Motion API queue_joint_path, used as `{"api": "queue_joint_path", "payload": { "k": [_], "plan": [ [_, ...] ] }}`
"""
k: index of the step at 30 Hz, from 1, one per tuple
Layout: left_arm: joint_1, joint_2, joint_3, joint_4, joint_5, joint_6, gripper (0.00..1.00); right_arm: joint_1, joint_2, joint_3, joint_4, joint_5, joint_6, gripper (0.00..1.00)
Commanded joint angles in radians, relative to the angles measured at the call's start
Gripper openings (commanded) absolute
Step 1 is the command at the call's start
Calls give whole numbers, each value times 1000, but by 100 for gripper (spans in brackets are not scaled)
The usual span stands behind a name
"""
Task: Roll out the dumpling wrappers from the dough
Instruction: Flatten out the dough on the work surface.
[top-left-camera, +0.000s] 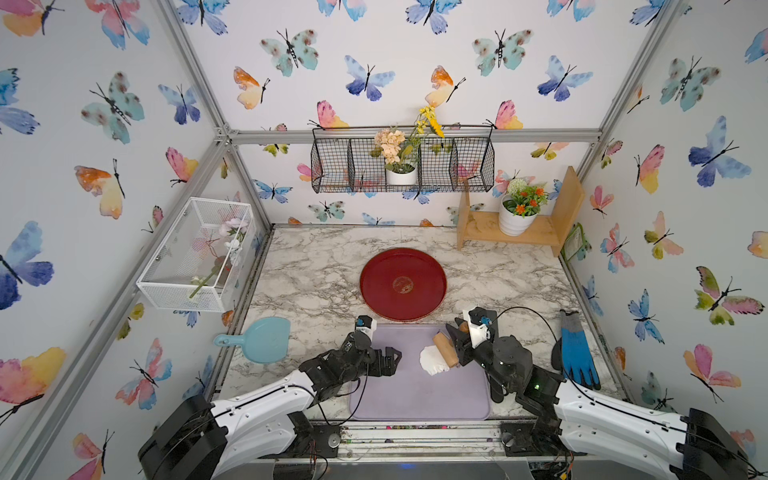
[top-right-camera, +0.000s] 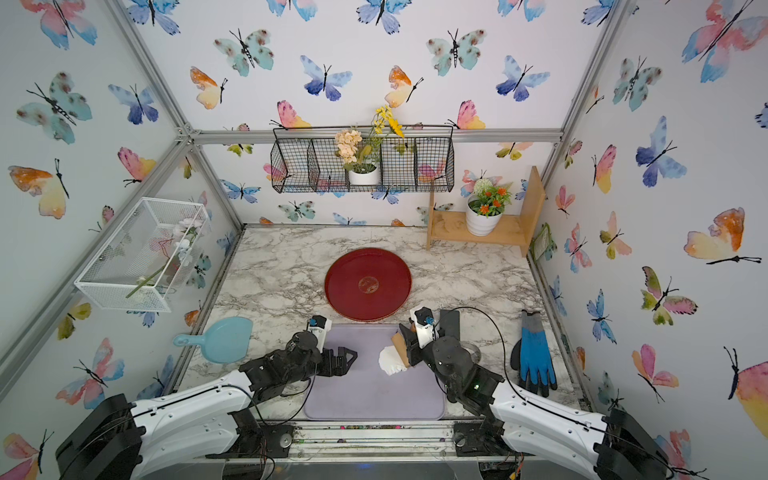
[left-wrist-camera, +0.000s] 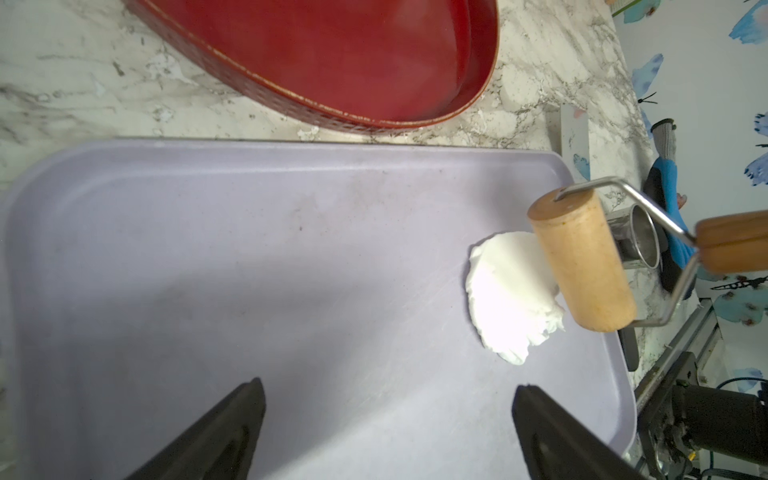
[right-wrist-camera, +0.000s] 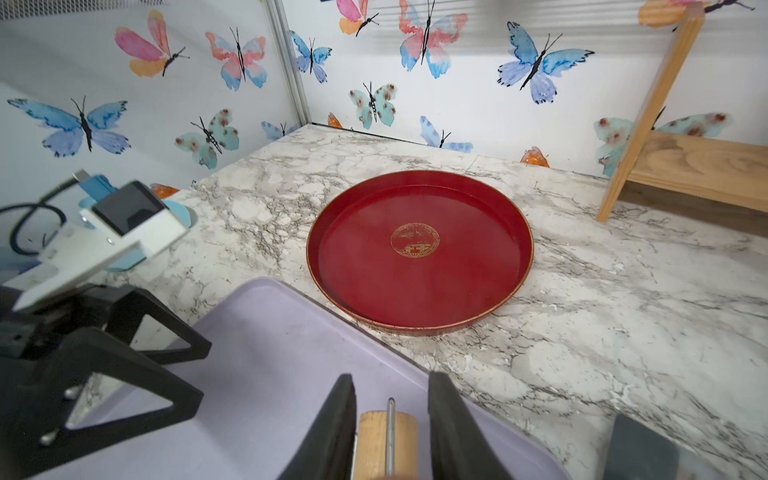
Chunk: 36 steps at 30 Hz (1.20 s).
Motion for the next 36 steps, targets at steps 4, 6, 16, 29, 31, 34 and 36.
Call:
{"api": "queue_joint_path", "payload": {
  "k": [4, 6, 16, 29, 31, 34, 36],
  "plan": [
    [-2, -94, 56, -63, -27, 99, 99, -7, -2, -8, 6, -67, -107, 2],
    [-2, -116, 67, -86, -44, 110, 99, -7, 22, 12, -38, -92, -112, 2],
    [-2, -146, 65, -125, -81, 115, 99, -7, 203, -25, 56, -367, -37, 3],
    [-2, -142, 45, -105, -89, 97, 99, -6, 301, -93, 130, -436, 29, 2],
    [-2, -142, 45, -107, -90, 97, 99, -6, 320, -99, 142, -431, 40, 2],
    [-2, -140, 48, -108, -91, 95, 99, -5, 339, -109, 159, -396, 62, 2],
    [-2, -141, 49, -111, -91, 94, 99, -6, 345, -108, 160, -384, 67, 2]
  ]
}}
